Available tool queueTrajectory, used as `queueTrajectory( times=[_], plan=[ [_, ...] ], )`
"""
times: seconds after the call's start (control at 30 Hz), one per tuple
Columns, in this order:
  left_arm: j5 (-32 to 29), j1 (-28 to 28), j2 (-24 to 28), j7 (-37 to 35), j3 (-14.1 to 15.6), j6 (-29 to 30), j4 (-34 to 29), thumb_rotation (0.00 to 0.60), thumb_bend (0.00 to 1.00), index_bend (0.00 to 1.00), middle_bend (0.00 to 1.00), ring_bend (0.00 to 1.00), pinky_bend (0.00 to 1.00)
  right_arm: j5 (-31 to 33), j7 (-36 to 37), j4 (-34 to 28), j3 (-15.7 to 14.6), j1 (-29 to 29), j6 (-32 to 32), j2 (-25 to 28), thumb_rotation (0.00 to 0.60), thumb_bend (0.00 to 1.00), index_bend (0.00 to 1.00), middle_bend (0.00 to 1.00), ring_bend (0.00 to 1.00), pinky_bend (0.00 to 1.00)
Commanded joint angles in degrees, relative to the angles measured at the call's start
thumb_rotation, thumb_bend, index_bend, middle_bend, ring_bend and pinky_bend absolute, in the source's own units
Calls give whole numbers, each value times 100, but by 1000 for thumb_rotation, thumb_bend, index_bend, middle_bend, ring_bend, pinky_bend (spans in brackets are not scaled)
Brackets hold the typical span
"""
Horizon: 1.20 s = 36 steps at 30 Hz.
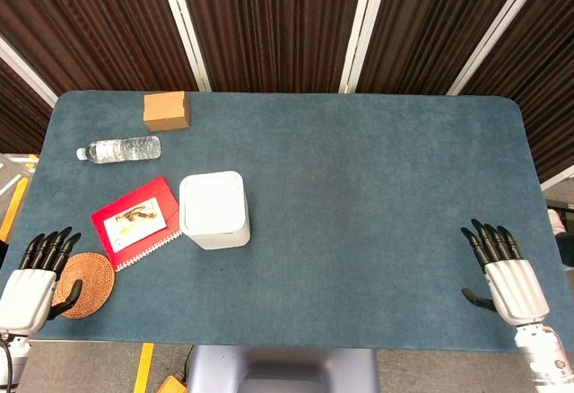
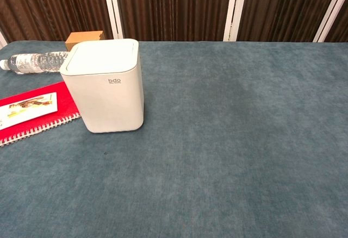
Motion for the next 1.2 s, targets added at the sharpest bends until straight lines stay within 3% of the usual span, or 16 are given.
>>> queueTrajectory(
  times=[0.03,0.1,0.13,0.2,0.23,0.27,0.3,0.37,0.43,0.63,0.77,0.9,1.2],
  plan=[
    [-13,-2,-41,21,-17,9,8,600,457,0,0,0,23,-95,80,32,2,-26,114,-18,600,241,0,0,0,0],
    [45,-28,-140,0,-54,64,51,600,456,0,14,9,117,-242,227,42,-32,-44,225,1,600,241,0,0,0,0],
    [75,-46,-213,-61,-91,112,77,600,456,0,74,65,250,-331,328,40,-60,-56,287,26,600,241,0,0,0,0],
    [151,-123,-429,-291,-201,213,177,600,456,0,310,292,585,-571,641,64,-108,-86,498,90,600,241,0,0,0,0],
    [157,-172,-487,-359,-226,177,153,600,459,0,525,503,812,-653,767,94,-113,-105,606,105,600,241,0,0,0,0],
    [184,-237,-499,-414,-226,91,87,600,464,0,677,650,933,-706,861,129,-111,-128,708,120,600,241,0,0,0,0],
    [238,-346,-474,-518,-217,-57,-37,600,469,0,774,743,983,-748,930,175,-99,-163,830,134,600,241,0,7,0,0],
    [178,-513,-375,-614,-192,-413,-352,600,473,0,918,888,1000,-773,1045,217,-87,-196,943,154,600,241,0,96,0,0],
    [-40,-741,-199,-519,-191,-961,-825,600,473,0,983,966,1000,-693,1104,210,-67,-220,955,185,600,241,0,183,0,0],
    [-1007,-1285,-158,864,-443,-1951,-1975,600,475,0,1000,1000,1000,-613,1048,129,-98,-183,751,240,600,240,0,187,0,0],
    [-2188,-1711,-239,1709,-738,-2423,-2529,600,474,0,1000,1000,1000,-634,999,127,-123,-141,641,237,600,241,0,182,0,0],
    [-2981,-2047,-375,2337,-1011,-2318,-2827,600,474,0,1000,1000,1000,-557,1004,89,-140,-108,493,280,600,241,0,169,0,0],
    [-3410,-2430,-572,2905,-1001,-2168,-3122,600,473,0,1000,1000,1000,-523,1014,29,-143,-112,461,323,600,241,0,167,0,0]
  ],
)
